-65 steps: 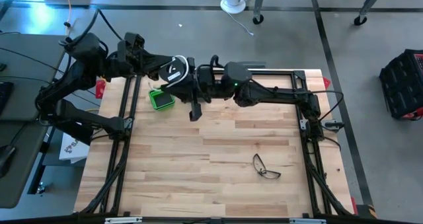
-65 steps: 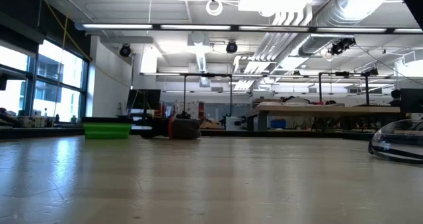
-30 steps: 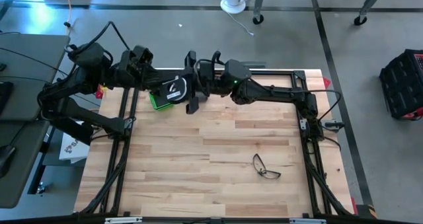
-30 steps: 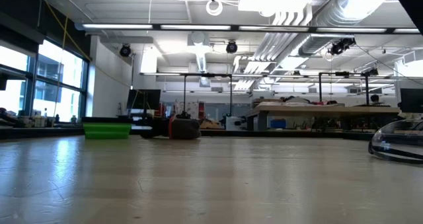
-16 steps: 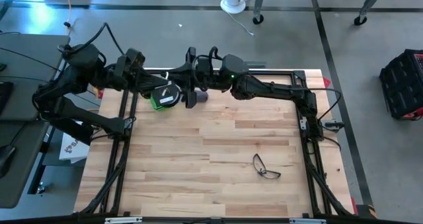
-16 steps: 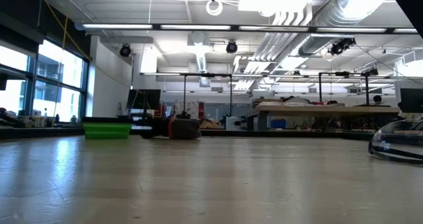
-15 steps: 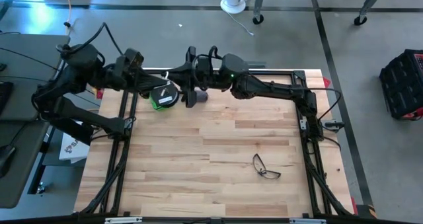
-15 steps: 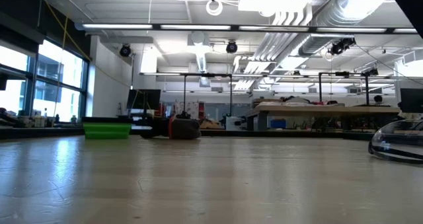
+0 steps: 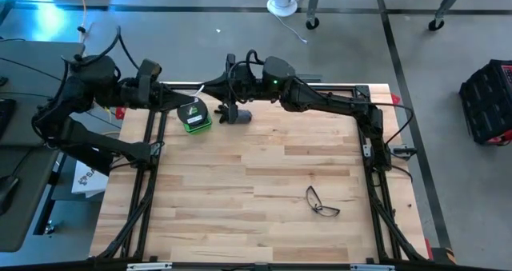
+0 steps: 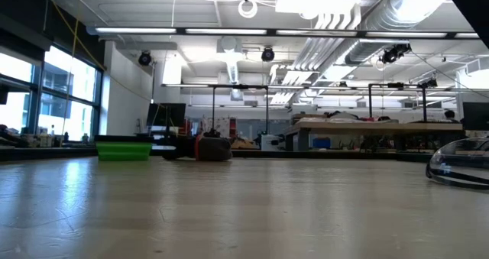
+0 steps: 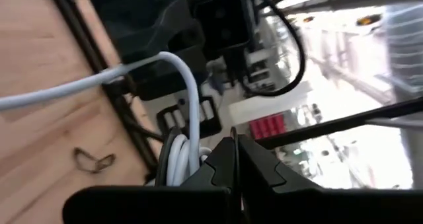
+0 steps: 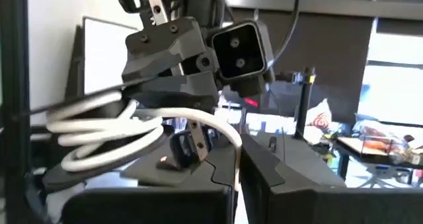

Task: Coil cords
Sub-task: Coil the white wire on the spool

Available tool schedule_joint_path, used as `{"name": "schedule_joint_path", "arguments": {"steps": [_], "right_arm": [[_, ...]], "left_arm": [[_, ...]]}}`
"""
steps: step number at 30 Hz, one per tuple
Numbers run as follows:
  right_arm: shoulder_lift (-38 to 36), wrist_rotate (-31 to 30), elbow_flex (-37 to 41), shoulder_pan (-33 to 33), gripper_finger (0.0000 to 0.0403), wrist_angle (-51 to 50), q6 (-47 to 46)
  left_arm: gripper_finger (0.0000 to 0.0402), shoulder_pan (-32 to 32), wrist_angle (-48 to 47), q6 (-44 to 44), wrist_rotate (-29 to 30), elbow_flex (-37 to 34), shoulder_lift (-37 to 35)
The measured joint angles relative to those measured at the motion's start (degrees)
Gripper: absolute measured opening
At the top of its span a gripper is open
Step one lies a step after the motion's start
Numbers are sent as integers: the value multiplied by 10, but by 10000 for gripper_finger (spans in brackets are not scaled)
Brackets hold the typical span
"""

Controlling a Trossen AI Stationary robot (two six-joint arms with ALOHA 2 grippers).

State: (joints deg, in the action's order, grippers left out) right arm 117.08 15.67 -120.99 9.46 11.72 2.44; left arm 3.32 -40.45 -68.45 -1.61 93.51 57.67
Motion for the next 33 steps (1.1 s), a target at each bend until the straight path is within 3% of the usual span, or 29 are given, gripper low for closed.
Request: {"name": "schedule_joint_path", "arguments": {"steps": [16, 28, 33], "right_arm": [[-20, 12, 0, 27, 0, -116, 15], [-31, 12, 0, 47, 0, -153, 6], [-32, 11, 0, 50, 0, -168, 4]], "left_arm": [[0, 46, -54, 190, 27, 0, -4], [0, 49, -64, 437, 145, 46, 11], [0, 49, -61, 495, 159, 53, 25]]}}
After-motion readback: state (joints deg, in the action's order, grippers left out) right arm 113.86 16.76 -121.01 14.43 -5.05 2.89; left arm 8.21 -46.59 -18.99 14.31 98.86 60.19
